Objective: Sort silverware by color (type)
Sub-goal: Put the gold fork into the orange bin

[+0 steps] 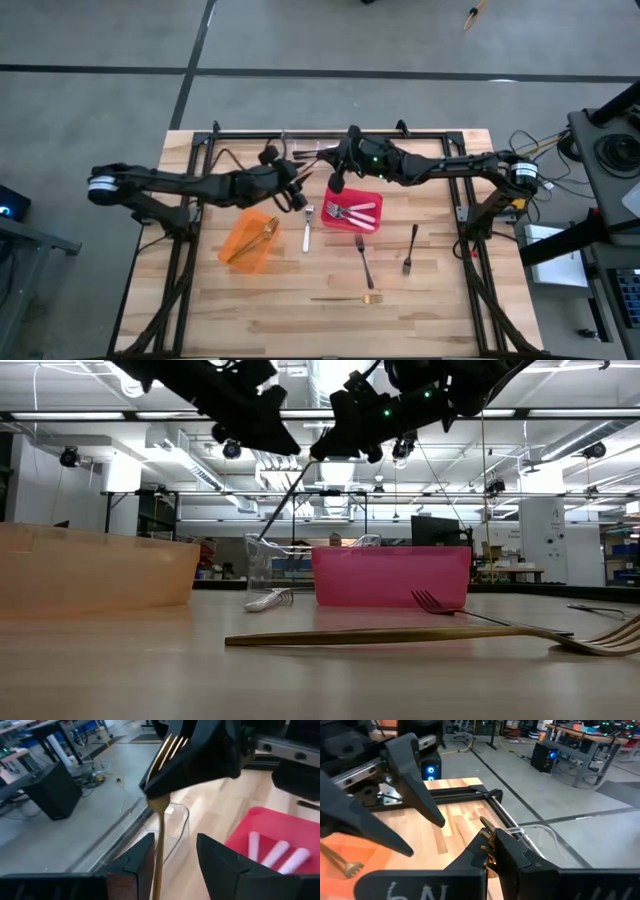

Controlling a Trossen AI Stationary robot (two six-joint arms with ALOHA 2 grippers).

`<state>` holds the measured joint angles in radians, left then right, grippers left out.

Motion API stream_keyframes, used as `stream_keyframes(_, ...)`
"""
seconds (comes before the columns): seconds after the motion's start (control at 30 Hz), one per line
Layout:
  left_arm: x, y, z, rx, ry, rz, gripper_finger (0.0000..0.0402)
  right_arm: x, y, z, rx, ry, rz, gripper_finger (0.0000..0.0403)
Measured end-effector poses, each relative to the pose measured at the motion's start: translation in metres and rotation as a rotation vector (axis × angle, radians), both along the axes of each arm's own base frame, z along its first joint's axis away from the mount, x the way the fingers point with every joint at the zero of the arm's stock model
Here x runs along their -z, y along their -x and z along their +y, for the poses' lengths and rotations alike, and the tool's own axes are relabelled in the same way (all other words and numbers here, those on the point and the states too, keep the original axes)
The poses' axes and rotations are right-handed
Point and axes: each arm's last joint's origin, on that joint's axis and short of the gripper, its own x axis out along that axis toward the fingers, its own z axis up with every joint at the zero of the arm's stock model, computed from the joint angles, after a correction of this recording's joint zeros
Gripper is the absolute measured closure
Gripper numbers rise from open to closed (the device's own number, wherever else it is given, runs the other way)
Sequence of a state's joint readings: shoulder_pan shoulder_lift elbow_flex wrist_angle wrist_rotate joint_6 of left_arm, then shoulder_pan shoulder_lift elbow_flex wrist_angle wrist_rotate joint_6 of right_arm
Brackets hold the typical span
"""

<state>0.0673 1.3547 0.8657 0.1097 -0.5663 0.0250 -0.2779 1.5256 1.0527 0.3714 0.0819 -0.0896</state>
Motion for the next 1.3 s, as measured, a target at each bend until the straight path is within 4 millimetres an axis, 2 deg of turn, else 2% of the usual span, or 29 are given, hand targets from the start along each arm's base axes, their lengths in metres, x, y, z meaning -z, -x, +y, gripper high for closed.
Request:
stream_keyframes(0.17, 0.004, -0.022, 0.002, -0.02, -0.027, 0.052, 0.0273, 0.0, 0.0, 0.0, -0.004, -0.001, 0.001, 0.0394)
stream_keyframes(0.27, 0.01, -0.029, 0.005, -0.091, -0.058, 0.1, 0.0268, 0.0, 0.0, 0.0, -0.003, -0.001, 0.001, 0.0394)
stream_keyframes(0.4, 0.014, -0.034, 0.007, -0.17, -0.093, 0.125, 0.0246, 0.0, 0.0, 0.0, -0.003, -0.001, 0.003, 0.0394)
stream_keyframes(0.6, 0.02, -0.038, 0.007, -0.186, -0.094, 0.127, 0.0201, 0.0, 0.0, 0.0, -0.004, 0.002, 0.002, 0.0394)
stream_keyframes(0.77, 0.026, -0.044, 0.008, -0.186, -0.098, 0.113, 0.019, 0.0, 0.0, 0.0, 0.0, -0.016, -0.011, 0.0394)
stream_keyframes(0.97, 0.029, -0.047, 0.008, -0.184, -0.107, 0.112, 0.0223, -0.001, 0.0, 0.0, 0.001, -0.023, -0.016, 0.0394)
stream_keyframes(1.3, 0.029, -0.047, 0.008, -0.191, -0.107, 0.107, 0.0339, 0.0, 0.0, 0.0, -0.002, -0.02, -0.007, 0.0394)
